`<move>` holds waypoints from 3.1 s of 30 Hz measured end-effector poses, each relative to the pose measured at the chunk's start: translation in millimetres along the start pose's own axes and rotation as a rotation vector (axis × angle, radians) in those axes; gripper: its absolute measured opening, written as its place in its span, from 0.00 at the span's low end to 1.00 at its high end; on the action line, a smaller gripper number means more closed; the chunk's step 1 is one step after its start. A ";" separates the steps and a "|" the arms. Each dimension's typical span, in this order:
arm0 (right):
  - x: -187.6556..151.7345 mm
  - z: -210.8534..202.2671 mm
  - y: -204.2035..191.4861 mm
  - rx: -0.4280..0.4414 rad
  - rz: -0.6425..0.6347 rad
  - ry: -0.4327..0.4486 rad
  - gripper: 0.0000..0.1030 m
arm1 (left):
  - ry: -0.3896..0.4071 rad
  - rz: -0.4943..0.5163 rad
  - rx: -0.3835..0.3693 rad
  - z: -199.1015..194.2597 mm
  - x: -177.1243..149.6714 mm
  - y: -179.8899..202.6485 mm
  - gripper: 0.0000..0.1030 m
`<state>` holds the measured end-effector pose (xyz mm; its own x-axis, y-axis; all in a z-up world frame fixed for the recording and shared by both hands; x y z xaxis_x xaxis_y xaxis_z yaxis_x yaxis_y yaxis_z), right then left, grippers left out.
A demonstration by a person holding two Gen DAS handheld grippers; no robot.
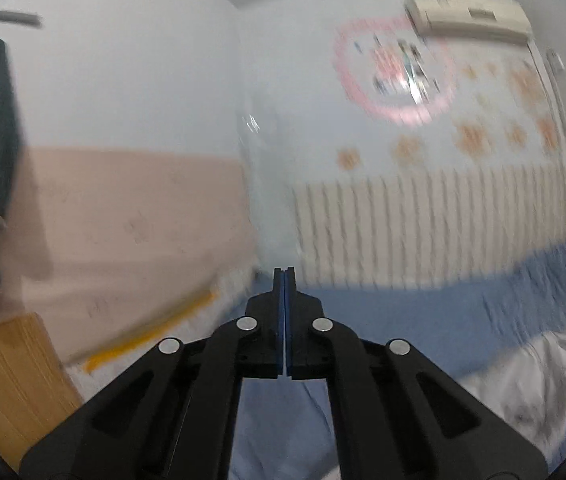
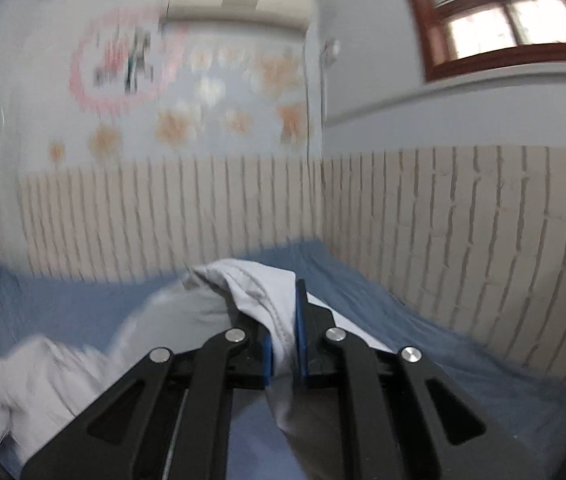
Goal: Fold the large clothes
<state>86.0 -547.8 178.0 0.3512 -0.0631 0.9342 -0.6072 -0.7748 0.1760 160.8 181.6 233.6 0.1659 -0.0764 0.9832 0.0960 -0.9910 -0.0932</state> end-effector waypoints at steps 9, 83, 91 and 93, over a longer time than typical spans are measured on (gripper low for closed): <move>-122.1 11.4 43.3 -0.021 0.142 -0.235 0.97 | -0.270 -0.050 -0.057 38.0 -166.2 28.4 0.97; -317.1 42.1 -140.9 0.513 -0.009 -0.663 0.82 | -0.679 0.207 -0.492 42.6 -395.7 234.0 0.86; -346.1 36.8 -189.5 0.612 -0.134 -0.725 0.20 | -0.702 0.184 -0.668 37.6 -419.4 258.0 0.11; -334.2 24.1 -206.2 0.591 -0.242 -0.654 0.10 | -0.676 0.152 -0.670 38.1 -406.5 248.0 0.07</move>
<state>111.0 -382.2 -178.0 0.8647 -0.0610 0.4985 -0.0637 -0.9979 -0.0116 154.6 -28.8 -195.2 0.6809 -0.3369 0.6502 -0.5183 -0.8490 0.1028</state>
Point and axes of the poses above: each gripper's, at about its wrist camera, not at the fingertips, and z roughly the way its jaws point, y to its right, x to its top, the point moved 9 cm from there along z, roughly the way its jaws point, and after that the axes turned 8 degrees about -x, right-handed, at the moved point
